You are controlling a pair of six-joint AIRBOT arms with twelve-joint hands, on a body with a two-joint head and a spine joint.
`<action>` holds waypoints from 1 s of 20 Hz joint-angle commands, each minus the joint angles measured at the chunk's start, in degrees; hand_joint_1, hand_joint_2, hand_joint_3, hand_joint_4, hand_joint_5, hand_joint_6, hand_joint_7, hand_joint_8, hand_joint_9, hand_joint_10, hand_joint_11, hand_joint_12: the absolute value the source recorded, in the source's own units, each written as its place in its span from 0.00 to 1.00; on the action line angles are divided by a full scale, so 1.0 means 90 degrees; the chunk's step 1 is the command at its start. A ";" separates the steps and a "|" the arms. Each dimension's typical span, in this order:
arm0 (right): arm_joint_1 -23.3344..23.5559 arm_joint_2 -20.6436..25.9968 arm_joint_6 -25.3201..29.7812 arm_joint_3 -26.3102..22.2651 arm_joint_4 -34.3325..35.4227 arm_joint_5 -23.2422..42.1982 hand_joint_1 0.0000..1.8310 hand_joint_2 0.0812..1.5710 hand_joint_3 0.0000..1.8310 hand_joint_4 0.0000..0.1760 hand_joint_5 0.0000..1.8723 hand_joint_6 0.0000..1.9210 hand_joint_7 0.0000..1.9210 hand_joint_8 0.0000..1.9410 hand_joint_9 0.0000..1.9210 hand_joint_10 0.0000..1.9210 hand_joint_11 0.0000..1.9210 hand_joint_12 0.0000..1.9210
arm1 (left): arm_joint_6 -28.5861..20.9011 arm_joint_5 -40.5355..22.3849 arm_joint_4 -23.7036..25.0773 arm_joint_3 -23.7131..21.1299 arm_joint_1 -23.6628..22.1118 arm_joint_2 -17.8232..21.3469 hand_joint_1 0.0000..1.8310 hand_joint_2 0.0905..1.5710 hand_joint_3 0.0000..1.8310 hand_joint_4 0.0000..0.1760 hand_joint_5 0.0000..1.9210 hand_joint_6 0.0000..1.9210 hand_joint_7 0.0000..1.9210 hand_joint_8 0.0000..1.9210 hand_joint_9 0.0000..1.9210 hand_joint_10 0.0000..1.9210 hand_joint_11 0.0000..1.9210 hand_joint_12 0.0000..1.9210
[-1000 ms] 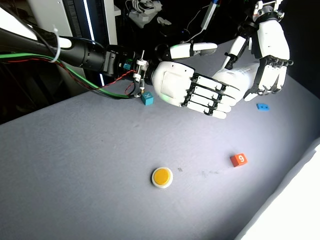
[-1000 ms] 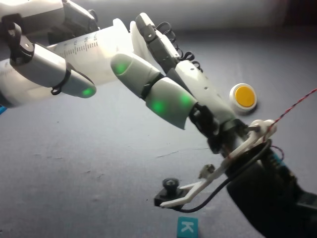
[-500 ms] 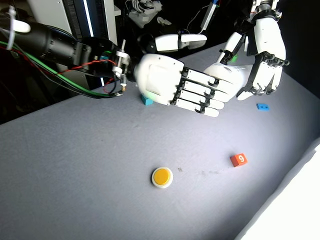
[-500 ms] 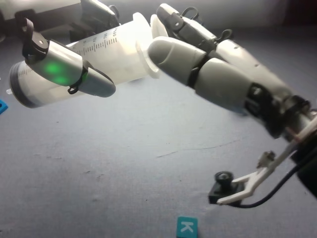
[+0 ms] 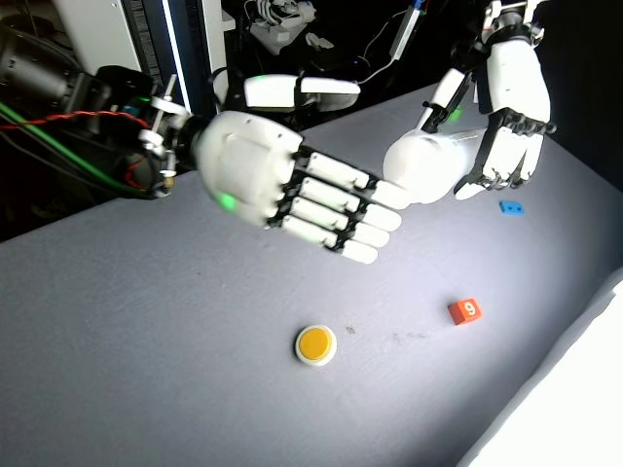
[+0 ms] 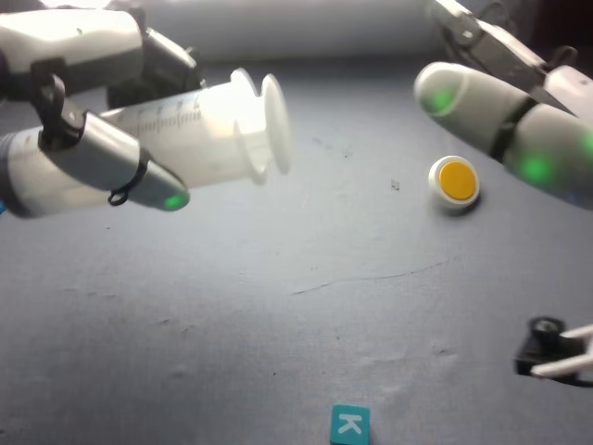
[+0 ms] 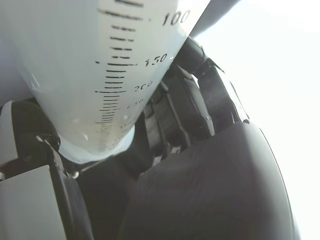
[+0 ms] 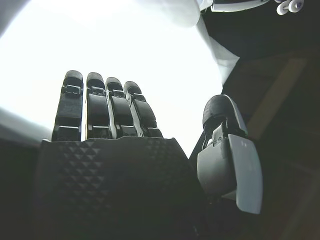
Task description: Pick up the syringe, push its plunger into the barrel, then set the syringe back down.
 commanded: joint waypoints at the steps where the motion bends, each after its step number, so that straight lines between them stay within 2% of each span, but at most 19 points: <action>1: -0.0072 0.0120 0.0047 -0.0054 -0.0307 0.0654 0.00 0.73 0.00 0.00 0.00 0.00 0.00 0.00 0.00 0.00 0.00 0.00 | -0.0014 0.0016 0.0031 0.0039 0.0019 -0.0076 0.65 0.72 0.00 0.13 0.46 0.60 0.49 0.56 0.42 0.50 0.20 0.81; 4: -0.0584 0.0369 0.0018 -0.0205 -0.0309 0.0464 0.00 0.74 0.00 0.00 0.01 0.00 0.00 0.00 0.00 0.00 0.00 0.00 | -0.0013 0.0459 0.0172 0.0069 0.0407 -0.0193 0.65 0.73 0.00 0.12 0.45 0.60 0.48 0.60 0.40 0.53 0.17 0.83; 7: -0.0956 0.0435 -0.0116 -0.0221 -0.0330 0.0200 0.00 0.74 0.00 0.00 0.01 0.00 0.00 0.00 0.00 0.00 0.00 0.00 | -0.0012 0.0755 0.0172 0.0153 0.0752 -0.0312 0.65 0.72 0.00 0.06 0.45 0.59 0.50 0.57 0.42 0.53 0.19 0.83; 8: -0.1029 0.0451 -0.0167 -0.0218 -0.0330 0.0076 0.00 0.73 0.00 0.00 0.02 0.01 0.01 0.00 0.00 0.00 0.00 0.00 | -0.0012 0.0808 0.0171 0.0175 0.0838 -0.0351 0.65 0.72 0.00 0.08 0.44 0.61 0.50 0.56 0.42 0.51 0.19 0.82; 11: -0.1082 0.0451 -0.0402 -0.0193 -0.0323 -0.0213 0.00 0.73 0.00 0.00 0.01 0.00 0.00 0.00 0.00 0.00 0.00 0.00 | -0.0014 0.0897 0.0145 0.0067 0.0959 -0.0411 0.65 0.72 0.00 0.15 0.45 0.60 0.49 0.57 0.42 0.51 0.19 0.82; 14: -0.1102 0.0418 -0.0763 -0.0195 -0.0209 -0.0397 0.00 0.73 0.00 0.00 0.02 0.00 0.00 0.00 0.00 0.00 0.00 0.00 | -0.0025 0.0968 0.0138 0.0018 0.1117 -0.0514 0.65 0.72 0.00 0.12 0.45 0.60 0.49 0.57 0.41 0.51 0.18 0.82; 15: -0.1109 0.0418 -0.0840 -0.0195 -0.0135 -0.0479 0.00 0.74 0.00 0.00 0.02 0.00 0.01 0.00 0.00 0.00 0.00 0.00 | -0.0028 0.0968 0.0126 0.0039 0.1188 -0.0578 0.65 0.72 0.00 0.14 0.45 0.60 0.49 0.57 0.42 0.50 0.18 0.82; 20: -0.1141 0.0418 -0.0830 -0.0196 -0.0106 -0.0489 0.00 0.74 0.00 0.00 0.01 0.00 0.00 0.00 0.00 0.00 0.00 0.00 | -0.0032 0.0881 0.0121 0.0293 0.1320 -0.0916 0.65 0.72 0.00 0.13 0.45 0.61 0.49 0.57 0.41 0.49 0.19 0.79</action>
